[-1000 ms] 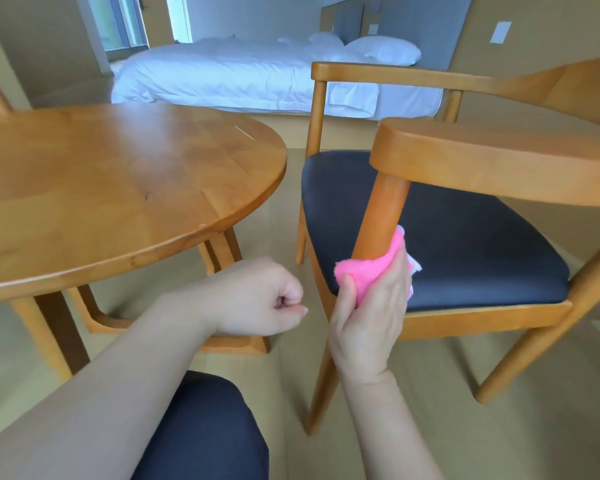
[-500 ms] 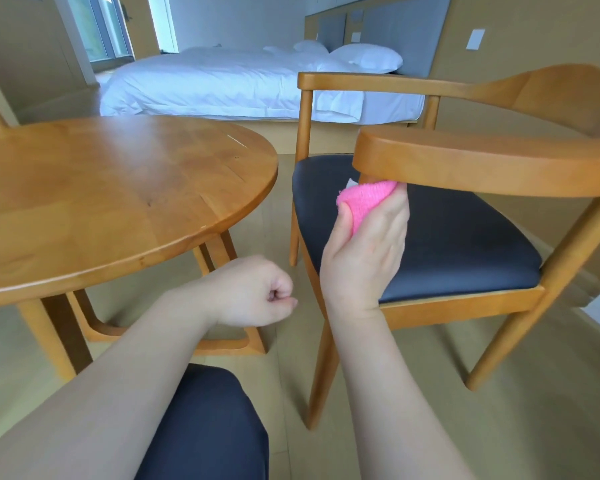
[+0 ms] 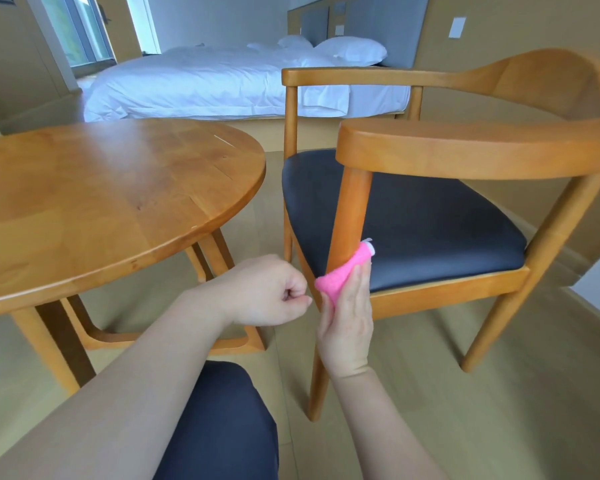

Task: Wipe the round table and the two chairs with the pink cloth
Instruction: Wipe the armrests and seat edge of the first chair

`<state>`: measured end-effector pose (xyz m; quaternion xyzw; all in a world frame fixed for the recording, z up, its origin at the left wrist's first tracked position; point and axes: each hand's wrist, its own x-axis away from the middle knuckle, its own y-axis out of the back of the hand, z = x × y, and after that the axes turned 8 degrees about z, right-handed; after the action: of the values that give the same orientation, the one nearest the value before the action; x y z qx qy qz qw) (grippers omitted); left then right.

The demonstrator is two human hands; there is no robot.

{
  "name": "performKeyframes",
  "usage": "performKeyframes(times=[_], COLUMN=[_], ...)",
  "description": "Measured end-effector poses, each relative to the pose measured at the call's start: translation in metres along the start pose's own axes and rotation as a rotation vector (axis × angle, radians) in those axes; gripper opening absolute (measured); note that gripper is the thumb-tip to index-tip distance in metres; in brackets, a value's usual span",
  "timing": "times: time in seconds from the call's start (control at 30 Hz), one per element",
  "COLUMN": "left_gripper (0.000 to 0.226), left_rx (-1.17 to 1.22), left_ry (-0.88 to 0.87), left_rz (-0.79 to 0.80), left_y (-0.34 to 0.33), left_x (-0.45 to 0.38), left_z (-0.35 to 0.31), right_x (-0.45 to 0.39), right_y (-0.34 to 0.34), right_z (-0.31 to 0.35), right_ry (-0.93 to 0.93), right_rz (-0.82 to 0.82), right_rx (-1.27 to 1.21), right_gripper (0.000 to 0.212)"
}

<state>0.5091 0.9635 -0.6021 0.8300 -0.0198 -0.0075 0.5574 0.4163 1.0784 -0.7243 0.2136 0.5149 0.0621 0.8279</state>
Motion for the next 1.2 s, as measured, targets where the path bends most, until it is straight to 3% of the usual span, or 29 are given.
performKeyframes(times=[0.07,0.17,0.4,0.53,0.7,0.93,1.1,1.2], left_gripper=[0.045,0.044,0.041,0.042,0.040,0.016,0.007,0.017], left_rx=[0.000,0.002,-0.065,-0.083,-0.077,0.021,0.183,0.252], left_ry=[-0.014,-0.055,-0.181,-0.249,-0.312,-0.429,-0.506,-0.520], left_rz=[0.001,0.000,0.028,0.045,0.088,0.170,0.199,0.166], left_y=[0.000,-0.002,-0.013,-0.020,-0.034,-0.061,-0.080,-0.077], left_x=[-0.004,-0.011,-0.036,-0.054,-0.085,-0.161,-0.222,-0.257], left_z=[-0.005,-0.014,-0.043,-0.060,-0.085,-0.136,-0.181,-0.213], right_x=[0.000,-0.006,-0.044,-0.064,-0.082,-0.091,-0.115,-0.135], right_y=[0.005,0.022,0.103,0.158,0.207,0.267,0.297,0.318], right_z=[-0.003,-0.011,-0.071,-0.112,-0.153,-0.195,-0.218,-0.229], right_ry=[0.009,-0.125,-0.444,-0.579,-0.855,-1.144,-1.195,-1.188], right_rz=[0.015,0.029,-0.161,-0.077,0.029,-0.261,-0.507,-0.506], right_rx=[-0.055,-0.163,-0.057,-0.073,-0.268,-0.328,-0.481,-0.475], right_gripper=[0.068,0.046,0.045,0.038,0.034,0.037,0.012,0.012])
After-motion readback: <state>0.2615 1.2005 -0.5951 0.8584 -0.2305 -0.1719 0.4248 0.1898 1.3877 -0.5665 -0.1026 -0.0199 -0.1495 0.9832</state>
